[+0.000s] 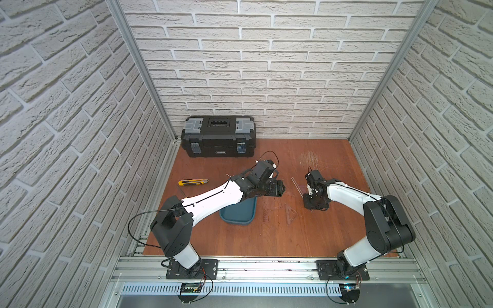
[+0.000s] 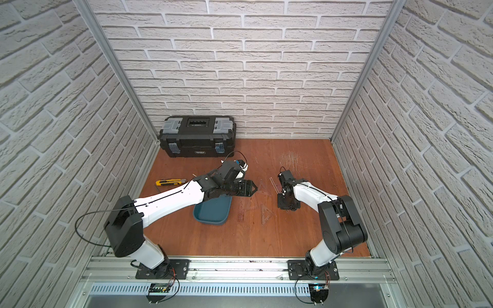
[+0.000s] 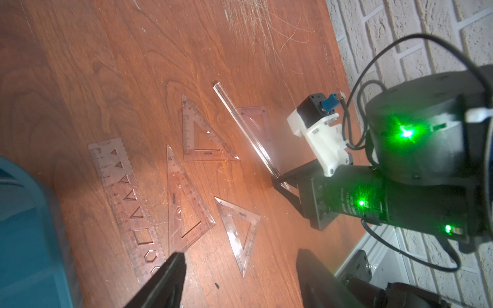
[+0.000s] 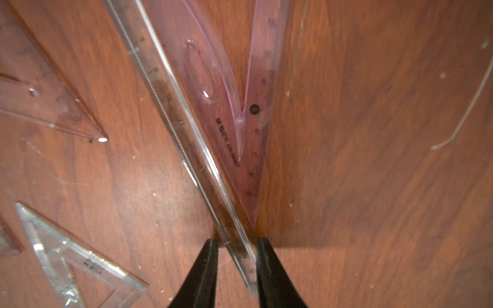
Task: Put the scattered rulers into the storage box
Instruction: Pick up the ruler from the center of the board.
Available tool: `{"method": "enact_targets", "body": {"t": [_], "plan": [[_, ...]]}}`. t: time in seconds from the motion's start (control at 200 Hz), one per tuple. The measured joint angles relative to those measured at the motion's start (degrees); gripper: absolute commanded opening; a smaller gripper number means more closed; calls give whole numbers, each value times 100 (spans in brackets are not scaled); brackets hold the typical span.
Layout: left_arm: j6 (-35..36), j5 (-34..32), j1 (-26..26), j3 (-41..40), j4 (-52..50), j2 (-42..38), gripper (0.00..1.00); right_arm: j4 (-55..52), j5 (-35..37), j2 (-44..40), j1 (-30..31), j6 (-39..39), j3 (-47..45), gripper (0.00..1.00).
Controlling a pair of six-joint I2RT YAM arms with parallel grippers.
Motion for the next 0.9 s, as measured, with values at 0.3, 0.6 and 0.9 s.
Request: {"method": "enact_targets", "body": {"t": [0.3, 0.6, 0.9], "plan": [[-2, -28, 0, -24, 0, 0, 71, 26, -74, 2, 153, 31, 0, 24], [-9, -63, 0, -39, 0, -9, 71, 24, -85, 168, 393, 48, 192, 30], [-96, -177, 0, -205, -13, -245, 71, 26, 48, 767, 400, 46, 979, 29]]}}
